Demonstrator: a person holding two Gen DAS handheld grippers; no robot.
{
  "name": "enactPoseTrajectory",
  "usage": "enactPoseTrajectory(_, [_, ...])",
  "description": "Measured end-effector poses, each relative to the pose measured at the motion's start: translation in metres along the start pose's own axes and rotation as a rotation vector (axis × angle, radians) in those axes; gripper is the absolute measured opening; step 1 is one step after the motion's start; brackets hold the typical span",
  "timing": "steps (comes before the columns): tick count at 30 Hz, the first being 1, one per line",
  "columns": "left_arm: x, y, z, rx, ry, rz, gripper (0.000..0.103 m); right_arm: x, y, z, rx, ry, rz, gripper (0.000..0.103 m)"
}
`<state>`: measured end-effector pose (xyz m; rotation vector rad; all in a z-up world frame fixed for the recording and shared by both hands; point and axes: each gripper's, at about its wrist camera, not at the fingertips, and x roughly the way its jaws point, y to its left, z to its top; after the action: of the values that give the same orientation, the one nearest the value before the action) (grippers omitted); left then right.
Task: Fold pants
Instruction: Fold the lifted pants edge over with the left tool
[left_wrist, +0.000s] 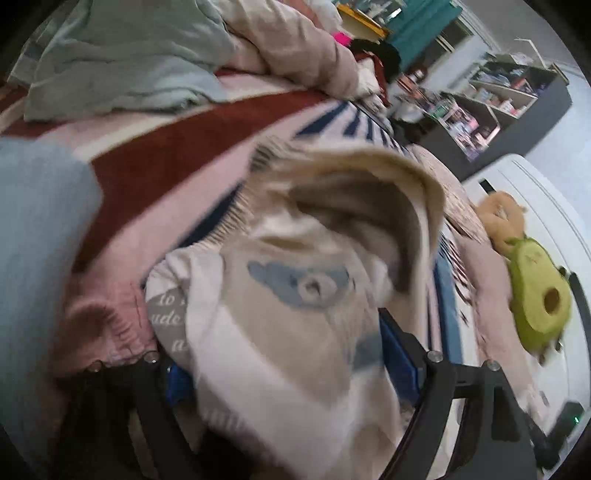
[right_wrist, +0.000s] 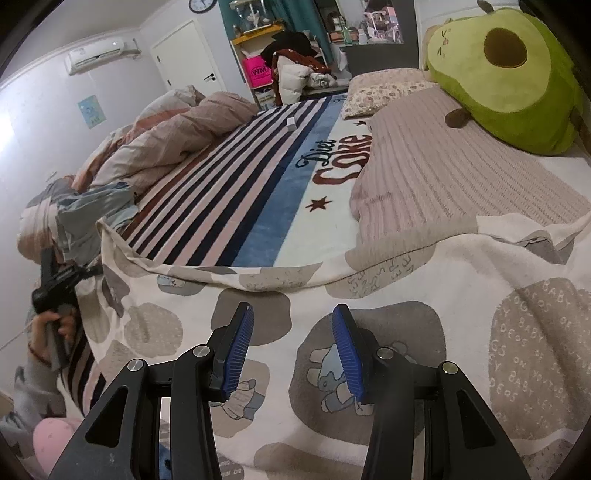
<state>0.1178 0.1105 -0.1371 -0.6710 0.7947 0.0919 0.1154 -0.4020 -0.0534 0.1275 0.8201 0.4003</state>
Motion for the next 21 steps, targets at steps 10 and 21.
enactPoseTrajectory(10, [-0.029,-0.026,0.039,0.166,-0.237,0.117,0.014,0.011,0.002,0.005,0.01,0.007,0.0,0.04])
enactPoseTrajectory(21, [-0.066,0.013,0.019,0.13,-0.187,0.345,0.049,0.006,0.007,0.005,0.006,-0.006,0.019,0.04])
